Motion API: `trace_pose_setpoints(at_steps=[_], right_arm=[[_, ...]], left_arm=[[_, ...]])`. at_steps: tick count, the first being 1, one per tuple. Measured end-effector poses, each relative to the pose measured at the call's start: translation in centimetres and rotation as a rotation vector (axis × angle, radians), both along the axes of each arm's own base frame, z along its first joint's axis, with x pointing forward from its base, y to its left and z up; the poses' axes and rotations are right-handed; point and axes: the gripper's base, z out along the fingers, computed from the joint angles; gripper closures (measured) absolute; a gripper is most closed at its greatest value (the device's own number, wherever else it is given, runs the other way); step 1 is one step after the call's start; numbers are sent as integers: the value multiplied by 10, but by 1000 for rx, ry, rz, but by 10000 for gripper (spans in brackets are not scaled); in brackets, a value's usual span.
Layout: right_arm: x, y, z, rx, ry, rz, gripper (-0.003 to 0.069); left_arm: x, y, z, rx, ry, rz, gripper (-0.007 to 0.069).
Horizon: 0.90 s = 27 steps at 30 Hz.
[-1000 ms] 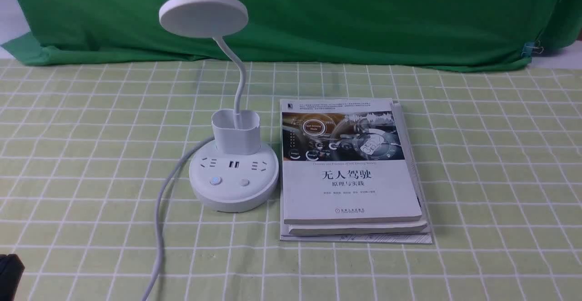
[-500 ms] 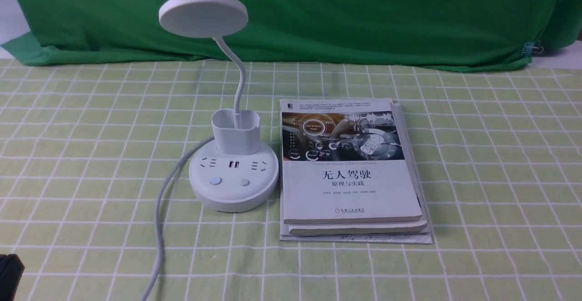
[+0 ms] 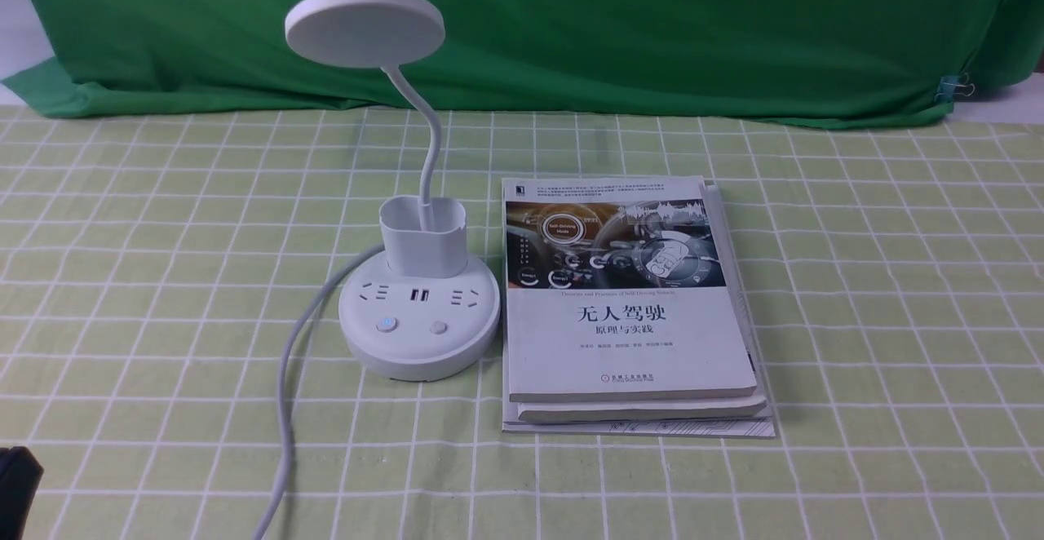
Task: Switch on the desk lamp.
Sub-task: Use the left arm to press the button switch on the lamp holder
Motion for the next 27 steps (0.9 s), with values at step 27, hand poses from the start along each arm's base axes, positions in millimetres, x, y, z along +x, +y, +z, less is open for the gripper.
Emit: trace_pose_setpoints(at_steps=[27], right_arm=[[0, 0, 0, 0, 0, 0, 414]], left_arm=[[23, 0, 116, -127, -24, 11, 606]])
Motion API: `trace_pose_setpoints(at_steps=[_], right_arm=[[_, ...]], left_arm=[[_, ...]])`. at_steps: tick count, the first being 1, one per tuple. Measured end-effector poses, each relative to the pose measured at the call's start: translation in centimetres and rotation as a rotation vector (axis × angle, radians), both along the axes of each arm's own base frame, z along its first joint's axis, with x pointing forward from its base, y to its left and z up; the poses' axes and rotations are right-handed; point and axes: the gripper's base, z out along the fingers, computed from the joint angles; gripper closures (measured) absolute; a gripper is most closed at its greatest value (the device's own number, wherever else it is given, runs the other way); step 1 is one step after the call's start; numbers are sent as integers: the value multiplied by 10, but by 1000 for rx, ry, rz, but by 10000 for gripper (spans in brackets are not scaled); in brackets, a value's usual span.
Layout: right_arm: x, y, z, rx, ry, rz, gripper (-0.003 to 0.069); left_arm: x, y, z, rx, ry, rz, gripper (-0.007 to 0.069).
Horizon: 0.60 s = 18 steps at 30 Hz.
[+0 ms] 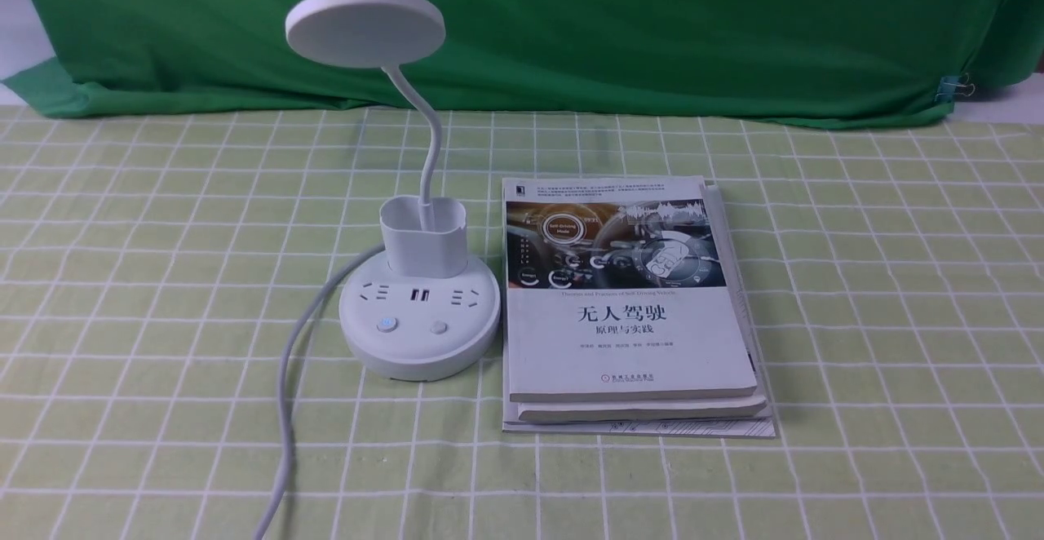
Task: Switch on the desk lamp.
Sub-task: Use the left arm to press the button switch on the lamp holder
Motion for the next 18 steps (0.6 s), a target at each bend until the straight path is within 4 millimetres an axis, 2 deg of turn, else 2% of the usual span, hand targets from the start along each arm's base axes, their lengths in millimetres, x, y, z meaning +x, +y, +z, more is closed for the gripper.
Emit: trace_pose_setpoints(at_steps=[3, 6, 9, 14, 18], right_arm=[[0, 0, 0, 0, 0, 0, 414], [0, 0, 0, 0, 0, 0, 414], [0, 0, 0, 0, 0, 0, 414], [0, 0, 0, 0, 0, 0, 414], [0, 0, 0, 0, 0, 0, 414]], left_arm=[[24, 0, -23, 79, 280, -19, 606], [43, 1, -41, 138, 447, -33, 606], [62, 1, -52, 137, 512, -37, 606], [93, -3, -69, -152, 556, 5, 606], [111, -8, -83, -138, 682, -42, 606]])
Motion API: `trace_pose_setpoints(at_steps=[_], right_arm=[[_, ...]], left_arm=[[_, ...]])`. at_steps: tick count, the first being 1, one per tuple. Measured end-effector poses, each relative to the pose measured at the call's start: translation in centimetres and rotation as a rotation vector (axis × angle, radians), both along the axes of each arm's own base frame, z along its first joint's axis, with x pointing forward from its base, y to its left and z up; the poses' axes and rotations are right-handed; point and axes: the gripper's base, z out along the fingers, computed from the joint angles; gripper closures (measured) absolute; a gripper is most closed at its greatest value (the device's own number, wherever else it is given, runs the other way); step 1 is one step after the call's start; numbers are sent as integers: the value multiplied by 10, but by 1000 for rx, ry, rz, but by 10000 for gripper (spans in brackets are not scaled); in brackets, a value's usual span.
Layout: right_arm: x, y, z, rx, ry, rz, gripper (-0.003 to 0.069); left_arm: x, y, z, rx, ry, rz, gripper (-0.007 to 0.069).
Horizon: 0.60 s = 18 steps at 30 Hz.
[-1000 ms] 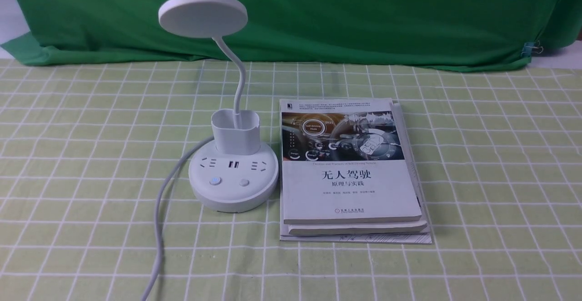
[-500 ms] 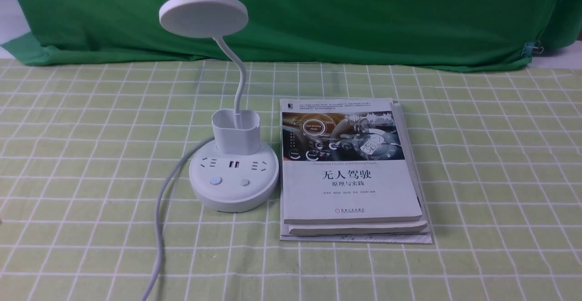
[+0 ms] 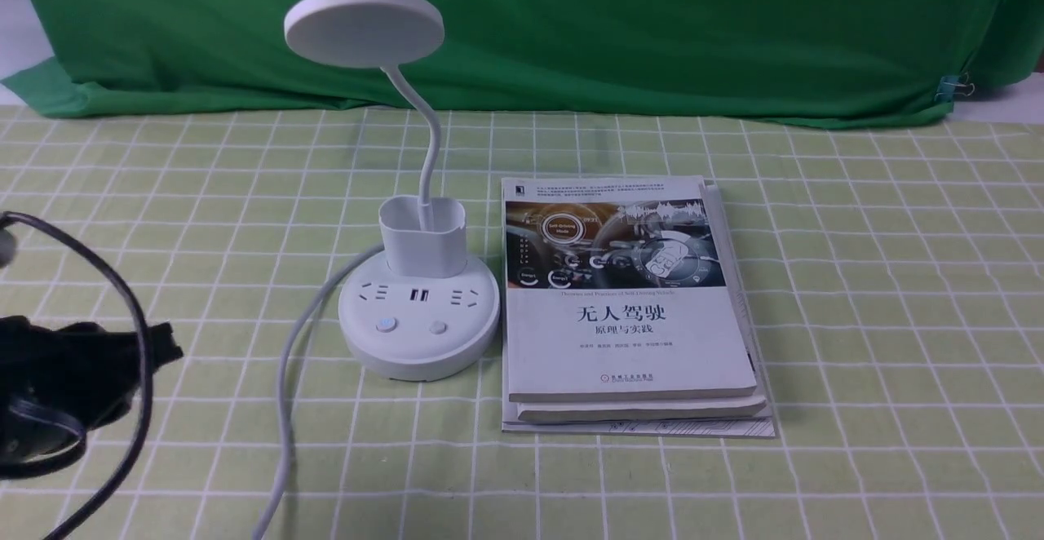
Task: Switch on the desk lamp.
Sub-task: Use the left arm to press the button switch on the lamp holder
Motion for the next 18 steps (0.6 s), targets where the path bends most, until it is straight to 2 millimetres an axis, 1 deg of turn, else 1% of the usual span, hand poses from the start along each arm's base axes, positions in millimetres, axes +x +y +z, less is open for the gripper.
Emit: trace_pose_setpoints(at_steps=[1, 4, 5, 6, 7, 8, 10, 11, 13, 15, 18], right_arm=[[0, 0, 0, 0, 0, 0, 414], [0, 0, 0, 0, 0, 0, 414], [0, 0, 0, 0, 0, 0, 414], [0, 0, 0, 0, 0, 0, 414], [0, 0, 0, 0, 0, 0, 414], [0, 0, 0, 0, 0, 0, 414], [0, 0, 0, 0, 0, 0, 414], [0, 0, 0, 0, 0, 0, 414], [0, 0, 0, 0, 0, 0, 414], [0, 0, 0, 0, 0, 0, 414], [0, 0, 0, 0, 0, 0, 414]], left_arm=[[3, -2, 0, 0, 30, -25, 606], [21, -8, -6, 6, 191, -143, 606], [24, -8, -4, 7, 193, -149, 606], [34, -12, -5, 7, 245, -197, 606], [36, -12, -7, 8, 257, -204, 606], [47, -20, -5, 12, 279, -251, 606], [55, -29, -5, 28, 291, -297, 606], [60, -40, -7, 52, 301, -348, 606], [65, -51, -5, 81, 300, -390, 606], [74, -77, -7, 153, 327, -463, 606], [85, -103, -9, 239, 358, -529, 606]])
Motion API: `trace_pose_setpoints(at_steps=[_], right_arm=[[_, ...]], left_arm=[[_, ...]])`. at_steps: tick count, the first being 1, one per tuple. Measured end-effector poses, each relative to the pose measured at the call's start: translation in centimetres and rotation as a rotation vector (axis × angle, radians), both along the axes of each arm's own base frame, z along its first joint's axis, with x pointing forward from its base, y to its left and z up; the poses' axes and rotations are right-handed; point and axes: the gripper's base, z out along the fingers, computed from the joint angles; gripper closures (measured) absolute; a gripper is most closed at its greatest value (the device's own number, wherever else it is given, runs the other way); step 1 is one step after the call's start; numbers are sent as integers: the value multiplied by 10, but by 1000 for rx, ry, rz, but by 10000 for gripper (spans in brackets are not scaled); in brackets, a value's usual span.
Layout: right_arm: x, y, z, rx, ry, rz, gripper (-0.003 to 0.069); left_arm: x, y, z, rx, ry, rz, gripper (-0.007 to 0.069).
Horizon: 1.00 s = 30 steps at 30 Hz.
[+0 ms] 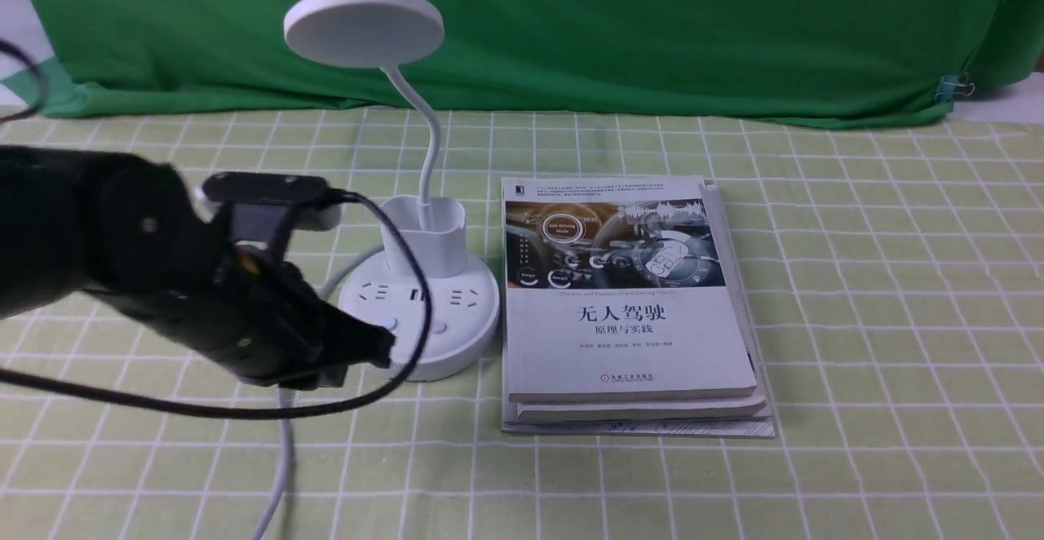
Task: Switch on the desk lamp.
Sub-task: Use the left arm to press the button switch on the lamp holder
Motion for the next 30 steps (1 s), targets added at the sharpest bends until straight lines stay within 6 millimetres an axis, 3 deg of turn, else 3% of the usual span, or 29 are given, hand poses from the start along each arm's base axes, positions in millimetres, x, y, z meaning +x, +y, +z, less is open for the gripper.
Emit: trace_pose_setpoints(at_steps=[7, 16, 30], right_arm=[[0, 0, 0, 0, 0, 0, 414], [0, 0, 0, 0, 0, 0, 414], [0, 0, 0, 0, 0, 0, 414]], left_arm=[[32, -40, -4, 26, -104, -87, 606], [50, -47, -13, 6, -224, -96, 606], [56, -50, -38, 25, -184, -99, 606]])
